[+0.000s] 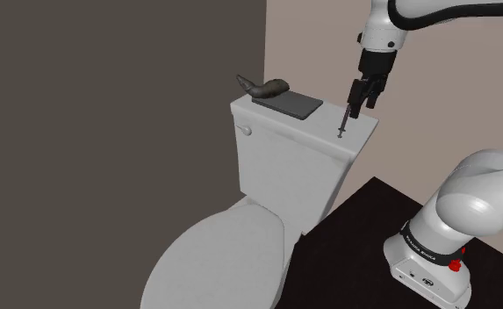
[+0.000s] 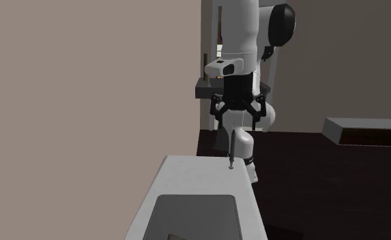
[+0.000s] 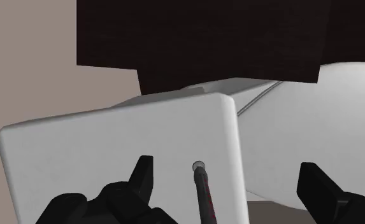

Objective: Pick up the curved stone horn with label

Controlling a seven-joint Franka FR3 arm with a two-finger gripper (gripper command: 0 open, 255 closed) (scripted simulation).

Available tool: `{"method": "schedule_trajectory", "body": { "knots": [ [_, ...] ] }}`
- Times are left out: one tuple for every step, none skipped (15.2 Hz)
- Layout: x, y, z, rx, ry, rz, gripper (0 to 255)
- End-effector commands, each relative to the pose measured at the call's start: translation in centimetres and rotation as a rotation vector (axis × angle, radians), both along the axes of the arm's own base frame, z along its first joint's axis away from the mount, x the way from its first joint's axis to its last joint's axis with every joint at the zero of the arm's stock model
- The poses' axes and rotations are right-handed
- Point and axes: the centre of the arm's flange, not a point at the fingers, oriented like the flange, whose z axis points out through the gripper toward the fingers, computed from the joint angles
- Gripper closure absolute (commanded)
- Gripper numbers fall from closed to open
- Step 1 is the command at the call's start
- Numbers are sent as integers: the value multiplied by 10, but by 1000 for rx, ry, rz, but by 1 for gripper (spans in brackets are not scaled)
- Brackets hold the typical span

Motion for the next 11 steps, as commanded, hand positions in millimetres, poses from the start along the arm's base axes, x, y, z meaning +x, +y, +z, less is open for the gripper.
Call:
{"method": "schedule_trajectory", "body": {
  "knots": [
    [0, 0, 0, 0, 0, 0, 0],
    [11, 3, -2, -8, -11, 4, 0],
    [22, 6, -4, -16, -22, 8, 0],
    [34, 9, -6, -24, -33, 11, 0],
    [45, 12, -8, -31, -43, 15, 0],
    [56, 15, -10, -39, -54, 19, 0],
    [67, 19, -11, -47, -65, 23, 0],
    [79, 22, -13, -55, -76, 27, 0],
    [90, 25, -14, -63, -87, 30, 0],
    [101, 28, -15, -71, -98, 34, 0],
    [113, 32, -17, -79, -109, 38, 0]
  ]
}}
